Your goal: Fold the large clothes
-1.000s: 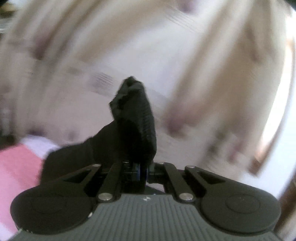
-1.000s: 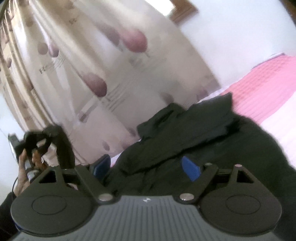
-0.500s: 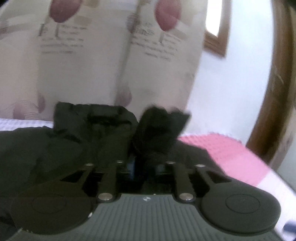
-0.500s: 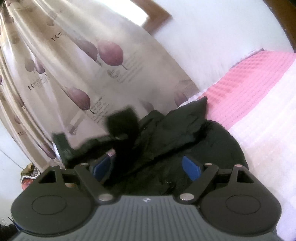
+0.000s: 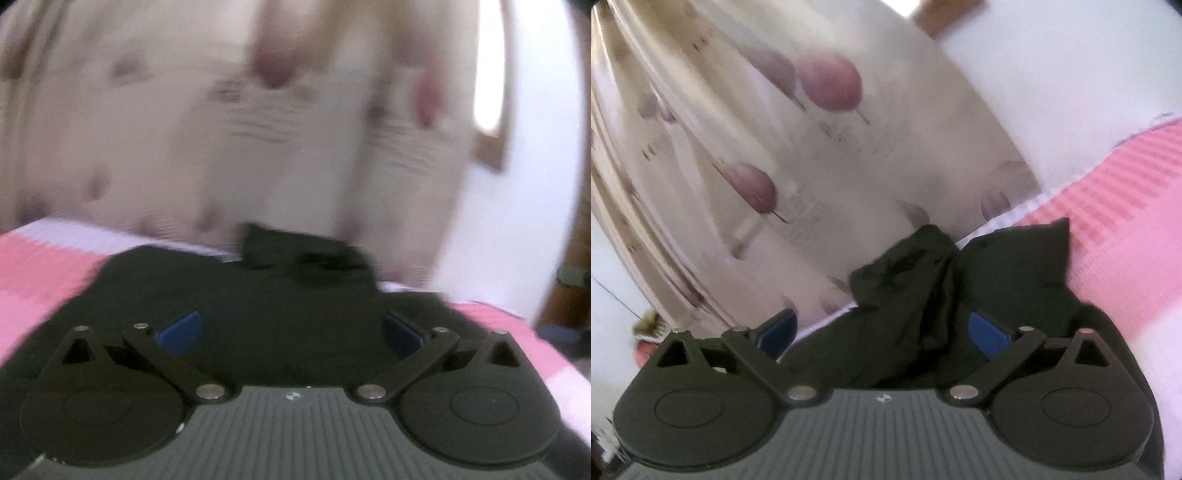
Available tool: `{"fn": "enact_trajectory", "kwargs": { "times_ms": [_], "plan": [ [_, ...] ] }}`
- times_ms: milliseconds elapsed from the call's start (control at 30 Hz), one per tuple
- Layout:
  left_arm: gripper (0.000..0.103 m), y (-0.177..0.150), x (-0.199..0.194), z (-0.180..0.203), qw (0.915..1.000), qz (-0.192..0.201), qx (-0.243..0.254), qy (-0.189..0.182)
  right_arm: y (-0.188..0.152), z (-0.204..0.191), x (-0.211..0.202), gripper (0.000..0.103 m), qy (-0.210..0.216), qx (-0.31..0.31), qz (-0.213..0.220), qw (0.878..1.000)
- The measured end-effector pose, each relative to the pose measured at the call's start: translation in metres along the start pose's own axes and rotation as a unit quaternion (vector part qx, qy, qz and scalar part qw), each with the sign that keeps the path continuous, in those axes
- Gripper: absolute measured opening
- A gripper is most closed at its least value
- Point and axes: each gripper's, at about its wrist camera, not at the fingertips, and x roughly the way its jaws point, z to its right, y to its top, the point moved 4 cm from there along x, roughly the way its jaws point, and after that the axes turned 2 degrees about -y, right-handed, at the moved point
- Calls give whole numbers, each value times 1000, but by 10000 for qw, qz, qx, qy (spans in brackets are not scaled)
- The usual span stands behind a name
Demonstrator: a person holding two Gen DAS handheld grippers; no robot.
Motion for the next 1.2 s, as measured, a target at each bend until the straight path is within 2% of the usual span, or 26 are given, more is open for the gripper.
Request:
{"fn": "enact_trajectory", "kwargs": {
  "times_ms": [67, 167, 200, 233, 267, 300, 400, 433, 533, 567, 633, 667, 700, 733, 767, 833, 867, 933, 967, 1000, 1033, 1100, 1133, 1200],
  "plan": [
    [102, 0, 0, -38, 9986, -45, -353, 399, 8, -1, 33, 101, -236, -138, -197, 9994],
    [101, -4, 6, -82, 9924, -186, -920, 802, 5, 3, 94, 101, -658, -306, -1024, 9921],
    [99, -7, 8, -93, 9894, -297, -1079, 925, 0, 4, 111, 95, -851, -395, -1203, 9883],
    [97, -10, 11, -103, 9865, -385, -1275, 957, -5, 3, 124, 81, -886, -533, -1324, 9858],
    [97, -15, 9, -111, 9842, -410, -1455, 925, -10, -2, 132, 31, -841, -715, -1375, 9843],
    [96, -17, 9, -116, 9821, -389, -1600, 916, -12, -8, 137, 22, -910, -919, -1423, 9813],
    [97, -18, 5, -120, 9820, -232, -1627, 932, -4, -26, 127, 20, -877, -1367, -801, 9835],
    [97, -18, 3, -117, 9832, -204, -1553, 933, -3, -23, 126, 20, -1083, -1529, -689, 9799],
    [97, -16, -1, -105, 9868, -70, -1334, 919, -17, 5, 138, 20, -1665, -1755, -1042, 9647],
    [97, -15, -3, -103, 9877, -15, -1280, 902, -23, 12, 141, 19, -1673, -1711, -1157, 9640],
    [94, -10, -9, -98, 9894, 152, -1142, 884, -27, 20, 142, 21, -1326, -1323, -1374, 9726],
    [94, -6, -15, -93, 9901, 249, -1063, 877, -22, 21, 141, 30, -1192, -1024, -1371, 9780],
    [94, 1, -20, -89, 9907, 371, -1003, 844, -16, 21, 136, 48, -1135, -784, -1313, 9817],
    [94, 7, -25, -86, 9913, 489, -961, 754, -6, 19, 127, 59, -1163, -642, -1135, 9846],
    [94, 13, -29, -82, 9921, 603, -898, 636, 5, 13, 117, 73, -1192, -589, -868, 9873],
    [94, 22, -25, -76, 9939, 683, -738, 460, 29, -11, 92, 74, -1121, -726, -225, 9908],
    [94, 24, -19, -75, 9945, 641, -726, 402, 38, -28, 87, 74, -949, -910, -67, 9913],
    [82, 24, -2, -78, 9949, 485, -852, 223, 50, -77, 91, 71, -434, -1493, -88, 9878],
    [78, 21, 8, -82, 9948, 337, -953, 110, 49, -104, 95, 62, -131, -1790, -168, 9836],
    [70, 16, 19, -87, 9938, 145, -1101, 25, 45, -131, 104, 52, 175, -2067, -319, 9777],
    [62, 10, 28, -94, 9919, -20, -1269, 7, 38, -159, 120, 47, 480, -2372, -590, 9685],
    [57, -2, 38, -107, 9867, -229, -1607, 17, 16, -201, 157, 31, 788, -2959, -1091, 9457],
    [57, -6, 39, -113, 9838, -244, -1777, 10, 2, -218, 181, 29, 926, -3235, -1396, 9313],
    [57, -10, 41, -120, 9805, -330, -1939, 57, -24, -239, 219, 20, 1057, -3533, -1859, 9107]
  ]
}}
